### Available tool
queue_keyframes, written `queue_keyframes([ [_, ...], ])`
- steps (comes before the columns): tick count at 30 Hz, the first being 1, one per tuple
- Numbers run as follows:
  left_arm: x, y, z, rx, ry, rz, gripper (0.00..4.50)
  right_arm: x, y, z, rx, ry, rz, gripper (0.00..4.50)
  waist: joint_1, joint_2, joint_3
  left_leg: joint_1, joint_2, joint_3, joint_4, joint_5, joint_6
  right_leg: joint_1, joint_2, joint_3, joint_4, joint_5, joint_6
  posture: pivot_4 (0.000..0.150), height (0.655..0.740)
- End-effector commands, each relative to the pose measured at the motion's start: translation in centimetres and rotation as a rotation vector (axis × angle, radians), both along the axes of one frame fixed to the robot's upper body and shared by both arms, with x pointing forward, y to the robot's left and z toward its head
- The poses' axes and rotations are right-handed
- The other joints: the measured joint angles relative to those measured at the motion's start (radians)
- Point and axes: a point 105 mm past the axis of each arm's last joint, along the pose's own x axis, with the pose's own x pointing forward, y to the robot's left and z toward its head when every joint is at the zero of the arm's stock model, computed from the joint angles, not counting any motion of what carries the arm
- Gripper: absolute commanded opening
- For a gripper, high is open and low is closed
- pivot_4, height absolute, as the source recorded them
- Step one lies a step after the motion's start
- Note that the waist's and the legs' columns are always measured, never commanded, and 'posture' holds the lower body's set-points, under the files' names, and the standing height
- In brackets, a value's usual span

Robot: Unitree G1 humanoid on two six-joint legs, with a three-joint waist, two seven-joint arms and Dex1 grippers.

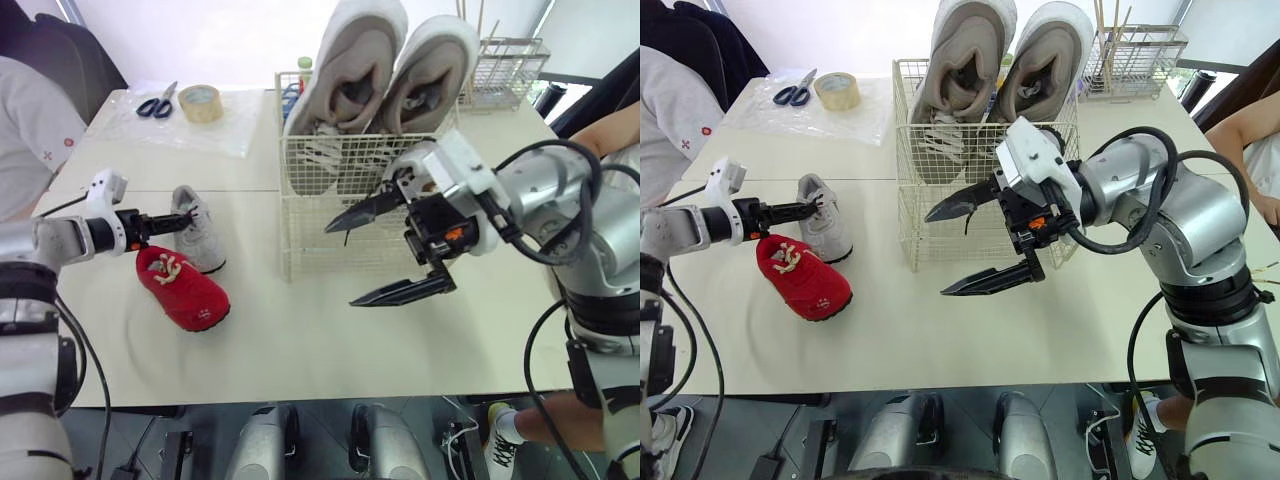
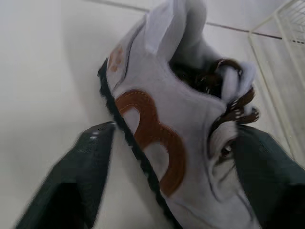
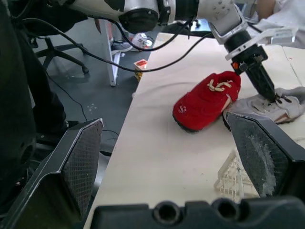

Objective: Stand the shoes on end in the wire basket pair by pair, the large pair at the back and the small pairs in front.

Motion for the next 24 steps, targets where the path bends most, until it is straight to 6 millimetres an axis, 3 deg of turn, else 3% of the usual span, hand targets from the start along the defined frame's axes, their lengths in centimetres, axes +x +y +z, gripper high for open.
queue_keyframes([
  [1, 0.6, 0.3, 0.6, 0.017, -0.027, -0.001, 2.24, -0.3, -0.5, 1.1, 0.021, -0.056, -0.029, 4.50, -0.001, 0.000, 0.000, 0.000, 0.000, 0.000, 0.000, 0.000, 0.000, 0.000, 0.000, 0.000, 0.000, 0.000, 0.000, 0.150, 0.7371],
  [2, 0.8, 0.3, 0.8, 0.015, -0.036, 0.003, 1.66, -0.3, -0.6, 1.2, 0.023, -0.057, -0.037, 4.50, -0.001, 0.000, 0.000, 0.000, 0.000, 0.000, 0.000, 0.000, 0.000, 0.000, 0.000, 0.000, 0.000, 0.000, 0.000, 0.150, 0.7371],
  [5, 1.3, 0.6, 2.2, -0.021, -0.098, 0.031, 0.48, -0.1, -0.8, 1.2, 0.025, -0.061, -0.062, 4.50, 0.000, 0.000, 0.000, 0.000, 0.000, 0.000, 0.000, 0.000, 0.000, 0.000, 0.000, 0.000, 0.001, 0.000, 0.000, 0.150, 0.7371],
  [8, 1.6, 1.8, 4.8, -0.057, -0.211, 0.090, 0.48, 0.2, -1.0, 1.3, 0.026, -0.065, -0.093, 4.50, -0.001, -0.003, 0.001, -0.001, 0.001, -0.001, 0.001, 0.000, 0.000, -0.001, 0.000, 0.000, 0.001, 0.000, 0.000, 0.150, 0.7371],
  [14, 1.1, 2.9, 13.1, -0.004, -0.585, 0.195, 0.48, 1.2, -1.7, 2.0, 0.066, -0.072, -0.186, 4.50, -0.001, -0.008, 0.003, -0.002, 0.001, -0.002, 0.001, 0.000, 0.000, -0.002, -0.001, 0.000, 0.001, 0.000, 0.000, 0.150, 0.7371],
  [16, 0.0, 1.2, 15.5, 0.067, -0.722, 0.190, 0.48, 1.8, -2.2, 2.4, 0.085, -0.070, -0.233, 4.50, -0.002, -0.008, 0.003, -0.002, 0.000, -0.002, 0.001, 0.000, 0.000, -0.001, -0.001, 0.000, 0.000, 0.000, 0.000, 0.150, 0.7371],
  [19, -3.8, -4.0, 19.0, 0.151, -0.981, 0.146, 0.48, 2.5, -2.8, 3.2, 0.115, -0.059, -0.305, 4.50, 0.001, -0.008, 0.003, -0.001, 0.000, -0.002, 0.001, 0.000, 0.001, 0.000, -0.003, 0.001, 0.000, 0.000, 0.000, 0.150, 0.7371],
  [21, -5.3, -6.9, 19.3, 0.176, -1.056, 0.123, 0.48, 3.2, -3.2, 3.5, 0.120, -0.058, -0.338, 4.50, 0.002, -0.008, 0.003, -0.001, -0.001, -0.004, 0.002, 0.000, 0.001, 0.003, -0.005, 0.000, -0.001, 0.000, 0.000, 0.150, 0.7371],
  [24, -6.5, -9.3, 19.6, 0.210, -1.135, 0.160, 0.48, 4.1, -3.5, 3.8, 0.101, -0.065, -0.361, 4.50, -0.001, -0.008, 0.003, 0.001, -0.001, -0.004, 0.002, 0.000, 0.000, 0.004, -0.004, 0.000, -0.001, 0.001, 0.000, 0.150, 0.7371],
])
